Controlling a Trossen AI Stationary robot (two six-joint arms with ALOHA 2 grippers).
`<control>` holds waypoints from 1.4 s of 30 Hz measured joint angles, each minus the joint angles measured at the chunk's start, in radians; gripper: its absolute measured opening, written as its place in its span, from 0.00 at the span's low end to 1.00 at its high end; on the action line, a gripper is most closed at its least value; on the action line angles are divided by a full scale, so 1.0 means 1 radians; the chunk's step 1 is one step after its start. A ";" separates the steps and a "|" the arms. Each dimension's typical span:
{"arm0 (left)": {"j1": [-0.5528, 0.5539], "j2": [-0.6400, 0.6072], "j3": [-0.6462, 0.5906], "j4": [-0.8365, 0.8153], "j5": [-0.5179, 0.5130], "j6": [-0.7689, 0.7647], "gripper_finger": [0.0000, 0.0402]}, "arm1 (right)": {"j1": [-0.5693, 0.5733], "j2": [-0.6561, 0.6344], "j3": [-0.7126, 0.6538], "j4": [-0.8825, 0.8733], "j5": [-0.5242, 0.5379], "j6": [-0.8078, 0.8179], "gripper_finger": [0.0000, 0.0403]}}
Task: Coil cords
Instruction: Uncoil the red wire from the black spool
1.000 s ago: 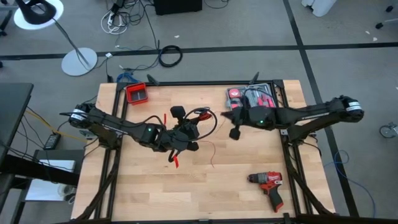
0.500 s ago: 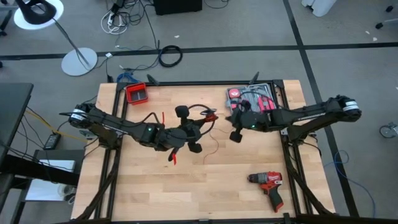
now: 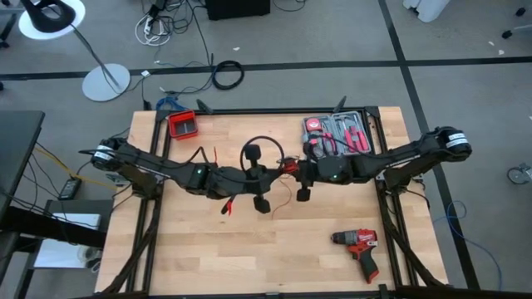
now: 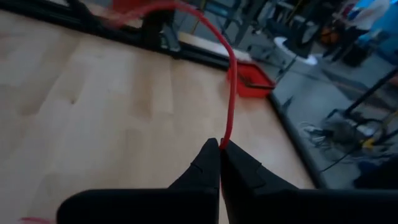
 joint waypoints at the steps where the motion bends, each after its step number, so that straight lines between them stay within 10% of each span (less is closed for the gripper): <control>1: -0.003 0.000 0.000 -0.001 0.011 0.000 0.00 | -0.001 -0.014 0.000 -0.004 0.006 -0.011 0.00; 26: -0.001 0.004 0.000 -0.210 0.382 -0.016 0.00 | -0.020 -0.199 0.000 -0.012 0.033 -0.224 0.00; 42: 0.003 0.003 0.000 -0.353 0.228 -0.126 0.00 | 0.053 -0.192 0.001 0.073 -0.023 -0.197 0.00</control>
